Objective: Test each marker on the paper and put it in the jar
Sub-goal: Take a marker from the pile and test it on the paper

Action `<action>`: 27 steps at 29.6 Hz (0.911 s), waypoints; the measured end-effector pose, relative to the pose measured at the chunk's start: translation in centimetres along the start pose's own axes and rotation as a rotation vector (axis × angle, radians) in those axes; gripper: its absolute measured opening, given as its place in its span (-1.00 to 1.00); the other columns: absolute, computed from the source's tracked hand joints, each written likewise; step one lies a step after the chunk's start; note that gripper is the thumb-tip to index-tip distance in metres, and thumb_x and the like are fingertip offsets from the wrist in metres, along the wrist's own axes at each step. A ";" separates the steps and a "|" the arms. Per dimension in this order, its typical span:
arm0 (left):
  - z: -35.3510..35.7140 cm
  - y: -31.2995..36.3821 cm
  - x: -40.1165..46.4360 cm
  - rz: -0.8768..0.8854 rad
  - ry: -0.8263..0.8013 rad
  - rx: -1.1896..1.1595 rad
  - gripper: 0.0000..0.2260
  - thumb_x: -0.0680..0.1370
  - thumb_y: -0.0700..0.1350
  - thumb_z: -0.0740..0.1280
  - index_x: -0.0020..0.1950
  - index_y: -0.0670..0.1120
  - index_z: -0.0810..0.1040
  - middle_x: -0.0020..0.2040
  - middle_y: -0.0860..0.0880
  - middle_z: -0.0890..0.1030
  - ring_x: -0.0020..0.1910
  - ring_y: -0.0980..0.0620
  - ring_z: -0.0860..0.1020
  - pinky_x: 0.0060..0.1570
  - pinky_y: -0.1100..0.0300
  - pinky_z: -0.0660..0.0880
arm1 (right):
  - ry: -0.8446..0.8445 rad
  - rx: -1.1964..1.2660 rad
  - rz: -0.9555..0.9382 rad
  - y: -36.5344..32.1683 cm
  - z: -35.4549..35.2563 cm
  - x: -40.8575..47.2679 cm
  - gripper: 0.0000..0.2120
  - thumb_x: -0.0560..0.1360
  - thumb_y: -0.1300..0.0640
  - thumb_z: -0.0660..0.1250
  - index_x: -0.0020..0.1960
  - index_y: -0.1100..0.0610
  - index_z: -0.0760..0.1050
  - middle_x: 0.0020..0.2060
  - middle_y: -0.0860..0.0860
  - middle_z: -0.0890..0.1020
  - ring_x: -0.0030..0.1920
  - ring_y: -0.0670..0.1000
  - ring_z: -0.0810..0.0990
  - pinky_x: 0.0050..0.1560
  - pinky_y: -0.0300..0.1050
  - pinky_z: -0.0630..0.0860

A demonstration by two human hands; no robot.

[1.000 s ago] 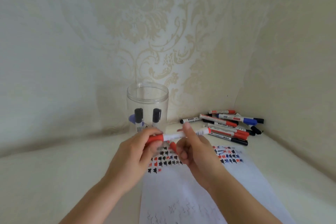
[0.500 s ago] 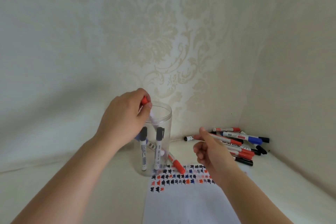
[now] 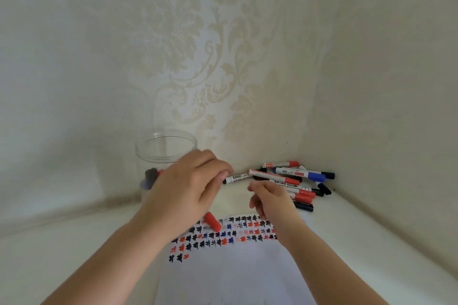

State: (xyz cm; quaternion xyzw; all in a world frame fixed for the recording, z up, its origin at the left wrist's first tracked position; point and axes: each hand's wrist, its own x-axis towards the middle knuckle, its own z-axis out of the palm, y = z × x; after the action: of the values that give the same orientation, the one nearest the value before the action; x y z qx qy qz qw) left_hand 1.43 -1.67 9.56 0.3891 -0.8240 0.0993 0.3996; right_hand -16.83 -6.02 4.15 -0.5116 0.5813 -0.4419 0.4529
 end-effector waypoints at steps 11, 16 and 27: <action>11.2 -0.2 -0.8 -0.272 -0.414 -0.178 -0.79 0.58 -0.09 0.16 0.09 0.02 0.56 -0.04 0.08 0.60 -0.15 0.19 0.48 -0.21 0.47 0.33 | 0.100 -1.258 -0.260 3.7 -7.4 4.0 -0.69 0.56 0.20 0.17 0.29 0.08 0.43 0.20 0.07 0.49 0.20 0.07 0.44 0.18 -0.06 0.44; 13.2 -0.1 -0.3 -0.289 -0.405 -0.192 -0.78 0.59 -0.09 0.12 0.09 0.00 0.54 -0.07 0.09 0.55 -0.10 0.14 0.47 -0.05 0.25 0.41 | -0.014 -1.524 -0.333 4.5 -7.7 4.3 -0.61 0.50 0.29 0.25 0.32 0.13 0.38 0.22 0.10 0.50 0.21 0.09 0.44 0.20 -0.04 0.41; 11.9 0.3 -0.5 -0.319 -0.409 -0.328 -0.75 0.53 0.03 0.23 0.18 0.03 0.45 0.05 0.15 0.50 0.00 0.26 0.46 -0.05 0.45 0.37 | -0.006 -0.144 -0.078 1.3 -5.0 0.5 -0.83 0.50 0.15 0.33 0.09 0.07 0.47 -0.07 -0.02 0.60 -0.14 -0.08 0.61 -0.11 -0.16 0.57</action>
State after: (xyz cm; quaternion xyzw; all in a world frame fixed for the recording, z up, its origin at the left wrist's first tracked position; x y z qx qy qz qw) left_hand -5.51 -6.86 1.33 0.4557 -0.8211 -0.1794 0.2934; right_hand -22.04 -6.12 3.81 -0.5662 0.5898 -0.4149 0.3991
